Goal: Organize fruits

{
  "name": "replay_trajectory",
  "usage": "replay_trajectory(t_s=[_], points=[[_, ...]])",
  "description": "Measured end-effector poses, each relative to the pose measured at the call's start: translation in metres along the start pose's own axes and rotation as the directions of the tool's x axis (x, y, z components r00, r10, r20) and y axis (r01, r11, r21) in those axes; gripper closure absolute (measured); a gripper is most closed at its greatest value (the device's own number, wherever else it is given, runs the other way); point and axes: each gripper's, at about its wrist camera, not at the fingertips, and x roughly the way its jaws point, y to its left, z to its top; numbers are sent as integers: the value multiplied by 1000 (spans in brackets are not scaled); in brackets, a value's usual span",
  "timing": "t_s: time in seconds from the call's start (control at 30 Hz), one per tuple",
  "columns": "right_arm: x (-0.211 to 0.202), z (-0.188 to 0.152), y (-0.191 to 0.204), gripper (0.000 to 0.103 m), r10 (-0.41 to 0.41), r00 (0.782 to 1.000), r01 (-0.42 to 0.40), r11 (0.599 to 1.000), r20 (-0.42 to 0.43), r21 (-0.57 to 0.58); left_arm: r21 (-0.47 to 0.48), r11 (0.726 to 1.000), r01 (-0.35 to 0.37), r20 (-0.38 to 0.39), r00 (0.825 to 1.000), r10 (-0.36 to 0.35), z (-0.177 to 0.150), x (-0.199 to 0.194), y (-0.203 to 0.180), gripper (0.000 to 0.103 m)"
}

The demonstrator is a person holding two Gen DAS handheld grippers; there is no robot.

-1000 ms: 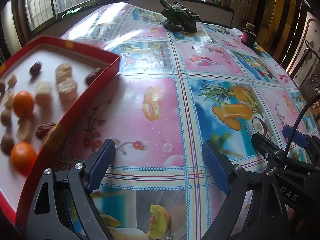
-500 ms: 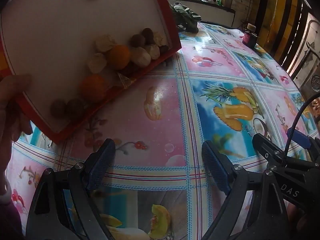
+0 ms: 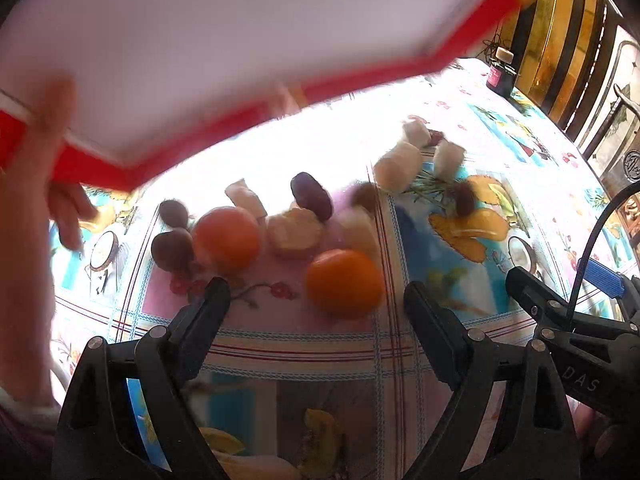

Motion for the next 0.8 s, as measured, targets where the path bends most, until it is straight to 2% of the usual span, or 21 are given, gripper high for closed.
replay_trajectory(t_s=[0.8], points=[[1,0,0,0,-2,1000,2,1000,-4,2,-1,1000,-1,-1,1000,1,1,1,2,13]])
